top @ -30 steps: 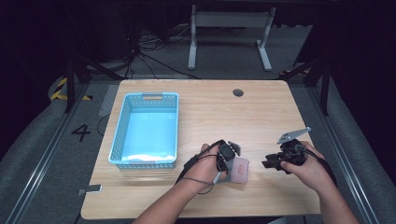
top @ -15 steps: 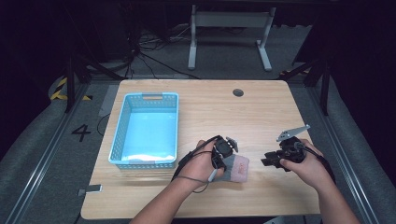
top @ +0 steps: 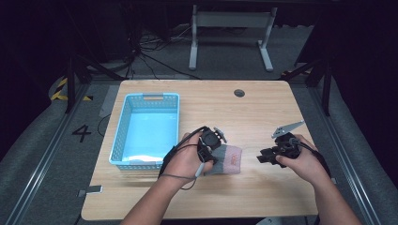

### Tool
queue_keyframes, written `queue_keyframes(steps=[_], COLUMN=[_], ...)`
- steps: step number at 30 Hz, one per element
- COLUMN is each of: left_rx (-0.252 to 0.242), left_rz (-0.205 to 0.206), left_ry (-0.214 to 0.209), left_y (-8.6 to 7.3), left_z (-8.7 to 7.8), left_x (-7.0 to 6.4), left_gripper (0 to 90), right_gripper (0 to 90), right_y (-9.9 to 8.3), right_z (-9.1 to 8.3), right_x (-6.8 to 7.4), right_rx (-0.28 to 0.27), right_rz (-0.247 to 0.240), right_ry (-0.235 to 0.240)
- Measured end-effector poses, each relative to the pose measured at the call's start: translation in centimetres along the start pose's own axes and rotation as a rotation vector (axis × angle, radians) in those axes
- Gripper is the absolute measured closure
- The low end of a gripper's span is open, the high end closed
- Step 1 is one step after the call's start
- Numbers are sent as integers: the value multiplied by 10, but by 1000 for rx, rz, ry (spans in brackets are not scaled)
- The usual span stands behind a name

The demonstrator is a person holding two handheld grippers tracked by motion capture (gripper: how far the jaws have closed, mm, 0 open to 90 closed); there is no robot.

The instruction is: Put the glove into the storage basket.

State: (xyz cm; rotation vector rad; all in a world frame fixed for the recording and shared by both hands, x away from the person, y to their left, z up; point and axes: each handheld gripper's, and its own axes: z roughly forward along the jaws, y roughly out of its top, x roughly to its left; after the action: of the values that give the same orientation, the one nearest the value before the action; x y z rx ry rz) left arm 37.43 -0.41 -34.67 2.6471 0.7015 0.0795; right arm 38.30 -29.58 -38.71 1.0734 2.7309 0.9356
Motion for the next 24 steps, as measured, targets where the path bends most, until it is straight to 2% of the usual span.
queue_keyframes(steps=[3,6,13,17,24], left_rx=[-8,-23,-48,-50,-70], left_rz=[-9,-19,-27,-26,-45], left_ry=[21,16,35,63,66], left_y=[-4,-7,-13,-16,-26], left_z=[-10,-21,-41,-50,-65], left_x=[5,13,25,31,48], left_gripper=[696,696,695,695,694], right_gripper=[637,635,633,628,626], right_y=[3,5,5,3,-2], right_z=[3,4,8,9,12], right_x=[1,4,7,8,6], right_rx=[3,2,11,16,29], right_rz=[-3,-12,-11,-5,12], right_ry=[1,10,11,9,6])
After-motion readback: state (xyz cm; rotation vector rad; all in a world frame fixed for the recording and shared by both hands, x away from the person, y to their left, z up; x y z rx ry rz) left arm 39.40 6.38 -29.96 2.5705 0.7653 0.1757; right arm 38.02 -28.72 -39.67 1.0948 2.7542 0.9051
